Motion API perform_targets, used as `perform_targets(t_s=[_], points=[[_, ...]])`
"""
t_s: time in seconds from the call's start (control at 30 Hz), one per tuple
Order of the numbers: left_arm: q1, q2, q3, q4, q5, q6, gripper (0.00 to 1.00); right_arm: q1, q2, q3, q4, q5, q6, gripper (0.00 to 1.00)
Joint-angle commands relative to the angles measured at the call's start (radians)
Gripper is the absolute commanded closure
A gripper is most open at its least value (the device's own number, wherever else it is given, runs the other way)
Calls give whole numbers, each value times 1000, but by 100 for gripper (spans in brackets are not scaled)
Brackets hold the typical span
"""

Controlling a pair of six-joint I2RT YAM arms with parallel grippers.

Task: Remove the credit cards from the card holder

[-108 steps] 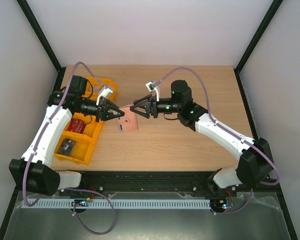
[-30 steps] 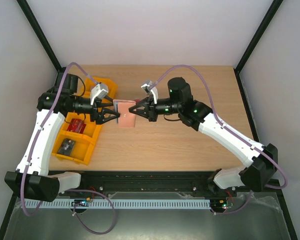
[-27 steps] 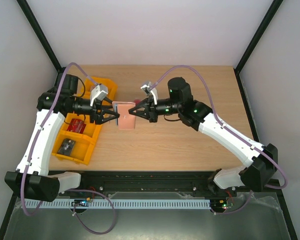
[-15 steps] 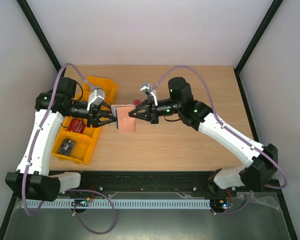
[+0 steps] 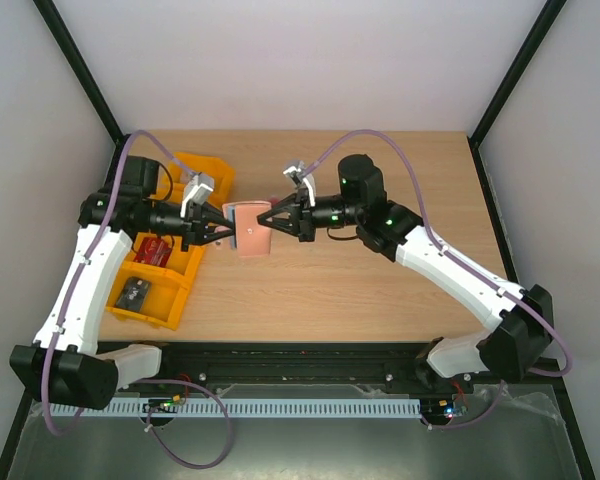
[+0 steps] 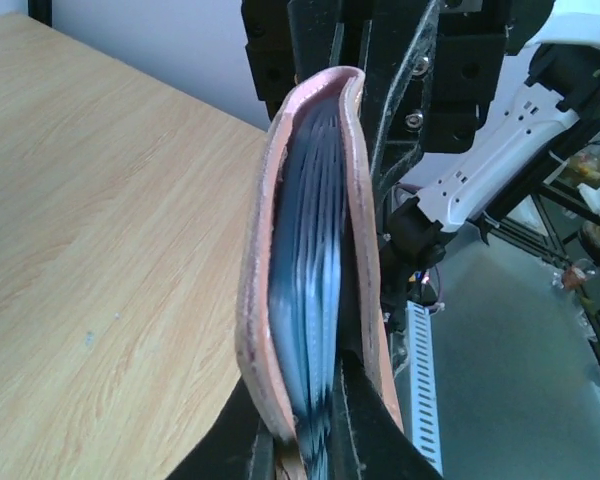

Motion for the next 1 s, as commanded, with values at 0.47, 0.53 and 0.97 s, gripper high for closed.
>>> perform_targets(t_s=[0.47,0.53,0.97], points=[[-164,25,-63,451,-1580,-335,98,-3,5,-18,-130,687,64,28],[-146,28,-34,401,-1324,-374,98,23,4,-26,-75,623,58,34],[-57,31,42,283,-554,-393,98,92,113,-33,241,318,227,74]])
